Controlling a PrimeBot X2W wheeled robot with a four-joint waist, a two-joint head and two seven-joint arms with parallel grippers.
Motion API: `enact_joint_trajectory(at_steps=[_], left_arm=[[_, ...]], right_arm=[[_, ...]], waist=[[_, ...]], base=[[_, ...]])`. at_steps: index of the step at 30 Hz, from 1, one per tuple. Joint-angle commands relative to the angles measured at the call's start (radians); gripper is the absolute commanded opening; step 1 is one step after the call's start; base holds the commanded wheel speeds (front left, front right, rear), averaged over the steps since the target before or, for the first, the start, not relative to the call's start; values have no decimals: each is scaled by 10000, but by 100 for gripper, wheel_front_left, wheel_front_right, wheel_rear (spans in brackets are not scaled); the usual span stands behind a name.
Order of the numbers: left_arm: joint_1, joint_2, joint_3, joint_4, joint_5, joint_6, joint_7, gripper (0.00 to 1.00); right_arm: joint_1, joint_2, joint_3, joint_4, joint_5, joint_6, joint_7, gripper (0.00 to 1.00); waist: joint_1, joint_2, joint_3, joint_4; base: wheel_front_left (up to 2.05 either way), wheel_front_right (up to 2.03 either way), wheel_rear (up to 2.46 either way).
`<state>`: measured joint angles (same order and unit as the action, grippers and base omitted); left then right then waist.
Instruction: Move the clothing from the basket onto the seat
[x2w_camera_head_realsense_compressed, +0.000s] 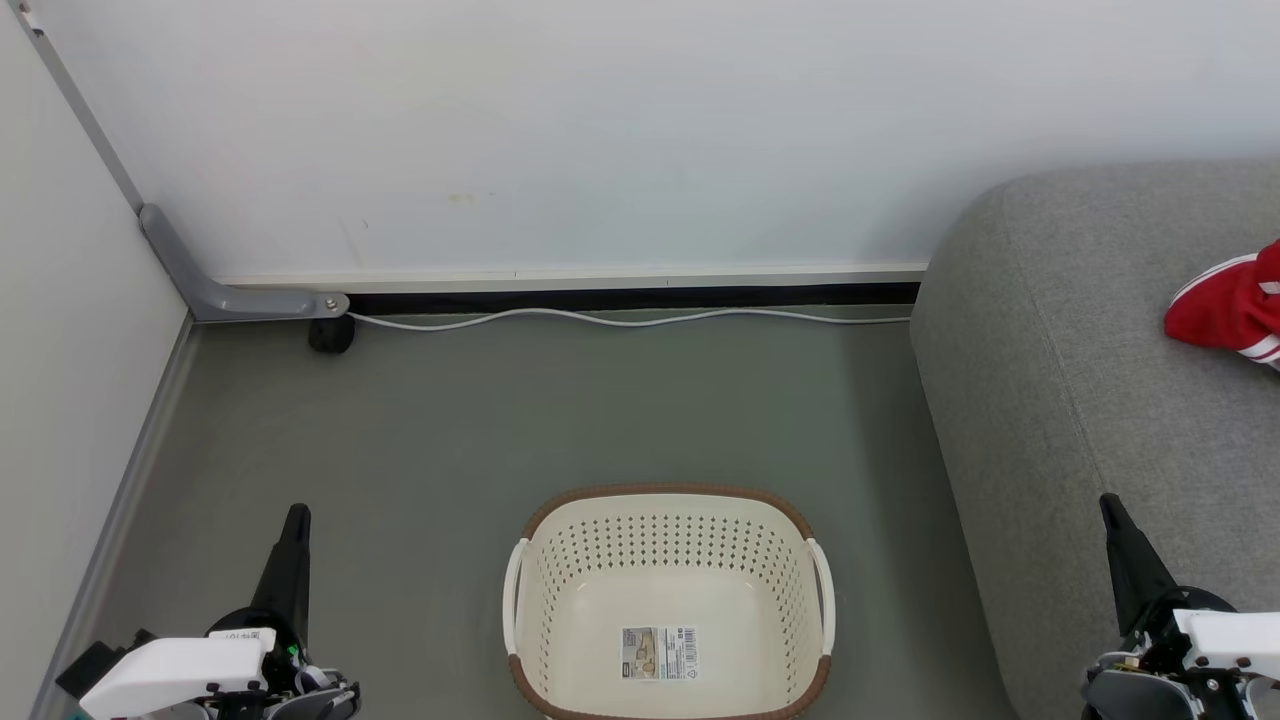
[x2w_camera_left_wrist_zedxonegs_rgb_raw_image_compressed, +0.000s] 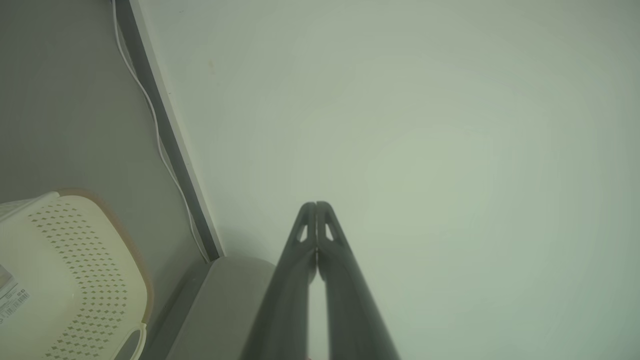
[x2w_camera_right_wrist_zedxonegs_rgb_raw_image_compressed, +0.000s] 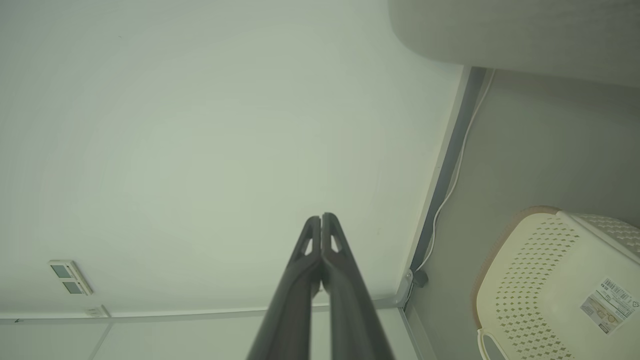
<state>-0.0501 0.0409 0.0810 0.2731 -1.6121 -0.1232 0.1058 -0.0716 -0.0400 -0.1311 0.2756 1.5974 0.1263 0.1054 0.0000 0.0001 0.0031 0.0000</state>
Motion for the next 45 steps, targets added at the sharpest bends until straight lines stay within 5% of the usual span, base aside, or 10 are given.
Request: enact_joint_trajectory(at_steps=[1,45], left_arm=[[-580,98,333,-281,40,-75,78,0],[-580,95,336,-281,43,-75,81,0]], right_arm=[[-363,-102,174,-309,113,44,78,0],[-363,-102,174,-309,114,44,77,0]], waist=[[0,-1,0,0],[0,-1,0,0]], base=[[0,0,0],[0,0,0]])
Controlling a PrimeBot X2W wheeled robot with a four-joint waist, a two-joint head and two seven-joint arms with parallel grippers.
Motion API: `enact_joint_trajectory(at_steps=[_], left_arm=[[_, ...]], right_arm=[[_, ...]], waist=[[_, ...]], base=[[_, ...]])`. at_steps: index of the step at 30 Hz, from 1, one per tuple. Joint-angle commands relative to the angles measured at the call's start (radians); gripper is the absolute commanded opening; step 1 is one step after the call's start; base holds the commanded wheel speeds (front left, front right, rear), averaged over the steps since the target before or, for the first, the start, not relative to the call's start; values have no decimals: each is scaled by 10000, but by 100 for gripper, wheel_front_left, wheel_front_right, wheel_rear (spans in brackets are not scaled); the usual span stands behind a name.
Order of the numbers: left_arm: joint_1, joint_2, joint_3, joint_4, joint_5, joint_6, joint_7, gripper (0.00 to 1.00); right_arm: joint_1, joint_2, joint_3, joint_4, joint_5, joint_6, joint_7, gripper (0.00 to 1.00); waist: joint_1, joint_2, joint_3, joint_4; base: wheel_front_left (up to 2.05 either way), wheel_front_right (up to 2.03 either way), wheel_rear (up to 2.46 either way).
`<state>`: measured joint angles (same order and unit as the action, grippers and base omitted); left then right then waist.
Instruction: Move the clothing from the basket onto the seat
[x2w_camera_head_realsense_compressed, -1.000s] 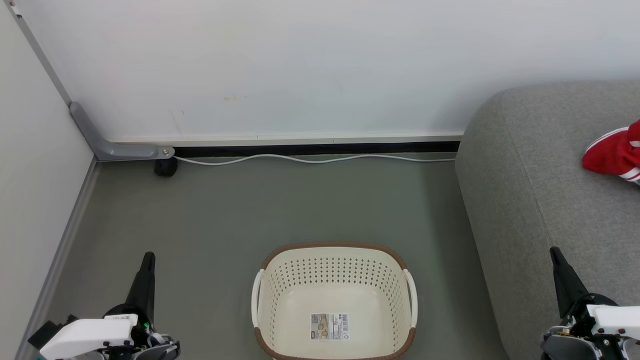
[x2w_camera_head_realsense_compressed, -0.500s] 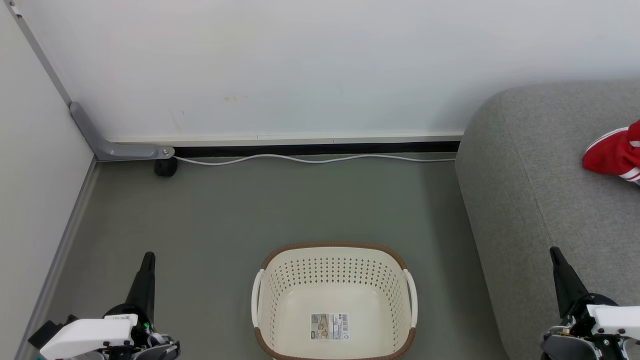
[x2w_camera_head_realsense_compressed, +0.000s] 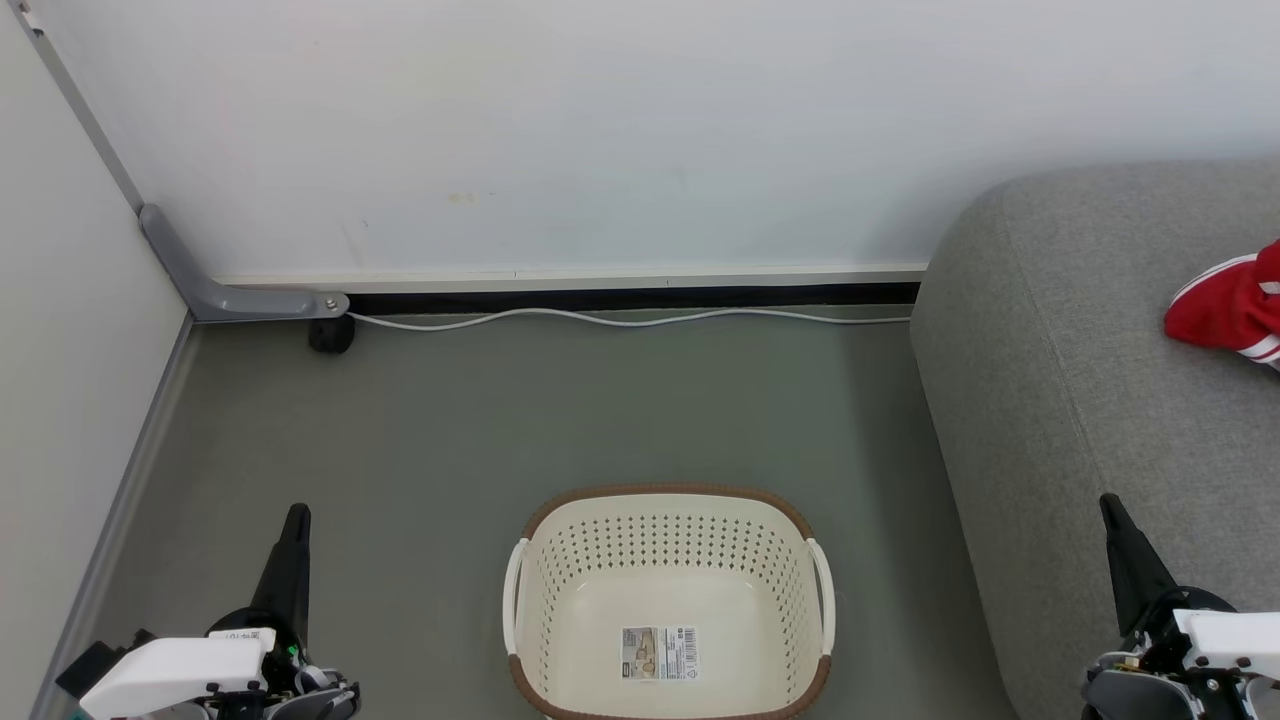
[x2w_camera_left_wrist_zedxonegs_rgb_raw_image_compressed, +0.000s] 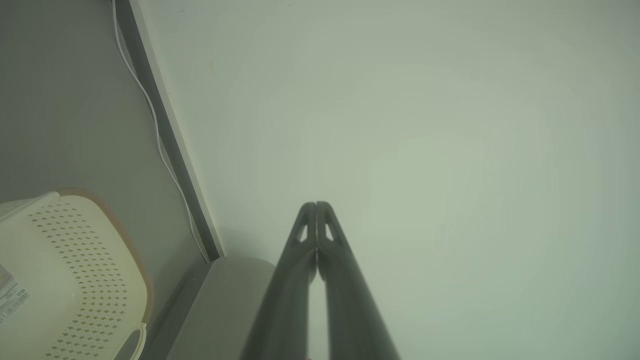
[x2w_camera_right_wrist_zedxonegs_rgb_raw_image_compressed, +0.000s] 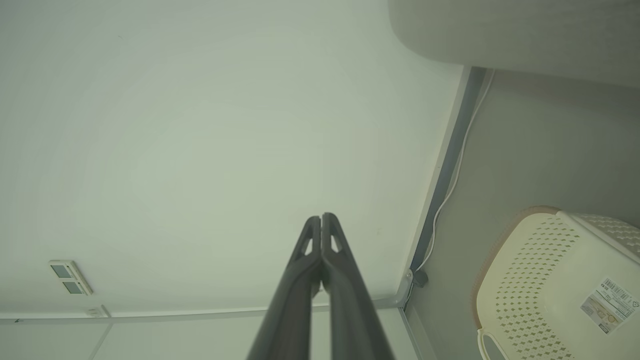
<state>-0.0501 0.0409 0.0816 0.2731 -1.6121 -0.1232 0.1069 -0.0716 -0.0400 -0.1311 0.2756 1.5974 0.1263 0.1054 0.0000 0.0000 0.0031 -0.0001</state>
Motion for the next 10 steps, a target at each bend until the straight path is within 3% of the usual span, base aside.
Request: enact_joint_trajectory(at_steps=[1,10], left_arm=[[-580,95,331,-281,43,-75,70,0],[-580,95,331,-281,43,-75,70,0]], right_arm=[[-363,-102,174,-309,114,44,77,0],[-363,-102,174,-309,114,44,77,0]], waist=[[0,0,0,1],[0,0,0,1]], base=[[0,0,0],[0,0,0]])
